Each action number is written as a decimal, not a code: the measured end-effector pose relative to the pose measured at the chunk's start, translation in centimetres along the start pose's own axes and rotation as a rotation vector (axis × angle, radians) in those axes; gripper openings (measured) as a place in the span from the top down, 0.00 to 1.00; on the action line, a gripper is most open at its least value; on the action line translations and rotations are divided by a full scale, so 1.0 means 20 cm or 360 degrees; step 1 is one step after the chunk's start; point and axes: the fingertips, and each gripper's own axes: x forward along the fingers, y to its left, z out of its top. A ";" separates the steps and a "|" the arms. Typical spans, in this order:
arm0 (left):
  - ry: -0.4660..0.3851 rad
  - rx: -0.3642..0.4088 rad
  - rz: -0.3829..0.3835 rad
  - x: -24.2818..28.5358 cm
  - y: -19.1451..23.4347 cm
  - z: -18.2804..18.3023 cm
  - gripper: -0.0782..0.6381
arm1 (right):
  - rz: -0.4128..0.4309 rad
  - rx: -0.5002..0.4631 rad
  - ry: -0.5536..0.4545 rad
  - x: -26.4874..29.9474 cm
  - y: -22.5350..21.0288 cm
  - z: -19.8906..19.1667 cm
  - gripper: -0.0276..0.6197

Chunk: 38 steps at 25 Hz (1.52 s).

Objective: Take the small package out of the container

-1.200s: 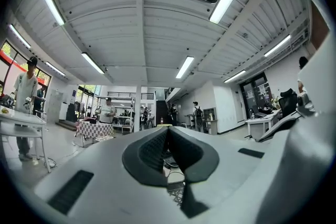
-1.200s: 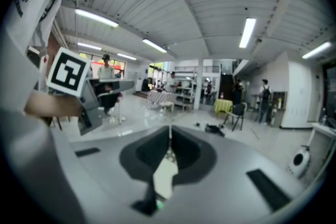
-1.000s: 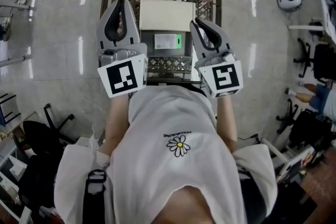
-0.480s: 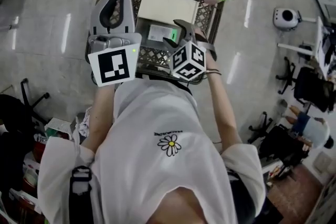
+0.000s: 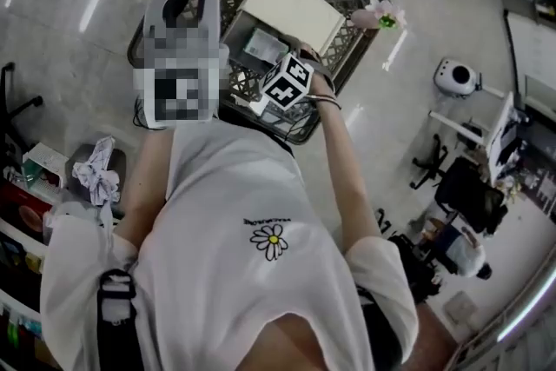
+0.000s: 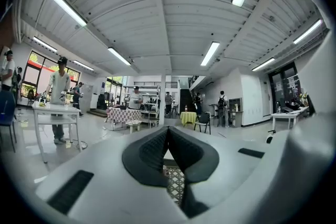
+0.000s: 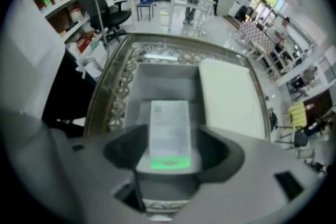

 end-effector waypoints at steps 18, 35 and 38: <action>0.0073 -0.0109 0.0240 -0.12 0.24 -0.15 0.86 | 0.0141 0.0051 0.0097 0.17 0.01 0.02 0.49; 0.0079 -0.0109 0.0190 -0.11 0.18 -0.16 0.86 | 0.0104 -0.0006 0.0429 0.29 0.03 0.01 0.47; 0.0067 -0.0098 0.0168 -0.12 0.16 -0.16 0.86 | 0.0098 0.0003 0.0428 0.29 0.04 0.01 0.47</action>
